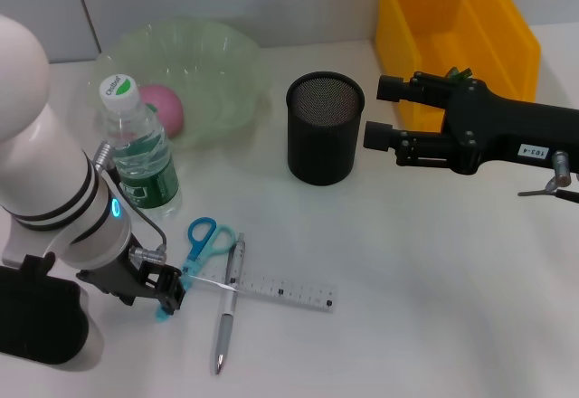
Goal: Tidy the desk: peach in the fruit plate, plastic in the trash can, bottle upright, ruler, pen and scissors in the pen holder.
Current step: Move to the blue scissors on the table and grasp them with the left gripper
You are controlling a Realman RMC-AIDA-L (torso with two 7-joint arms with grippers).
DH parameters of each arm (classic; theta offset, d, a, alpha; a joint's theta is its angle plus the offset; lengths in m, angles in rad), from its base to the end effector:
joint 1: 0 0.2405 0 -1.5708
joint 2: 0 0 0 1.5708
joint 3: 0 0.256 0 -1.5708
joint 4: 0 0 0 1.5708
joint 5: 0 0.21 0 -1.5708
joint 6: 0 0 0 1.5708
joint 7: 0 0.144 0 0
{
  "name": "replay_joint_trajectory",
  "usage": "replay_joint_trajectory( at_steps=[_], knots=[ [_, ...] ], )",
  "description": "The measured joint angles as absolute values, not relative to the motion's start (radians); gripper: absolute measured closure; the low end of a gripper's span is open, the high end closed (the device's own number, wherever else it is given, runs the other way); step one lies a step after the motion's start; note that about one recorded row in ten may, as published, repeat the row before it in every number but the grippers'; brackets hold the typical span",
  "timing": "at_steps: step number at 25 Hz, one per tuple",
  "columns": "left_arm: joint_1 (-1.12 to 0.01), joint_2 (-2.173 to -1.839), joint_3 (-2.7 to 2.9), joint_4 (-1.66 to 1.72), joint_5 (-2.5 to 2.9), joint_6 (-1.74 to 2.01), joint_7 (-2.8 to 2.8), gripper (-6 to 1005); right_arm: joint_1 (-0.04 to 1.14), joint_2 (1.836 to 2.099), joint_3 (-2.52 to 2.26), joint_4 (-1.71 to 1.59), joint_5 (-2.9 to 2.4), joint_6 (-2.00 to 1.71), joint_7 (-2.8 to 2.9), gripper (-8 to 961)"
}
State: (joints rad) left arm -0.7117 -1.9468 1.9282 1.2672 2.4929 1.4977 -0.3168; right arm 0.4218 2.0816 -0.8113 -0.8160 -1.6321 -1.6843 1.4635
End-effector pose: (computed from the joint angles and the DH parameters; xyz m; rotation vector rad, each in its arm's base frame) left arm -0.1759 0.3297 -0.0508 1.4079 -2.1033 -0.6089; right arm 0.2294 0.3181 0.0381 -2.6165 0.5142 1.0871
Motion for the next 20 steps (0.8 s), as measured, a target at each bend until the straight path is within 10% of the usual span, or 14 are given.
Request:
replay_joint_trajectory(
  at_steps=[20],
  knots=[
    [-0.740,-1.961,1.942,1.237,2.481,1.502,-0.299,493,0.397,2.082,-0.808,-0.841,-1.632,-1.697,1.463,129]
  ],
)
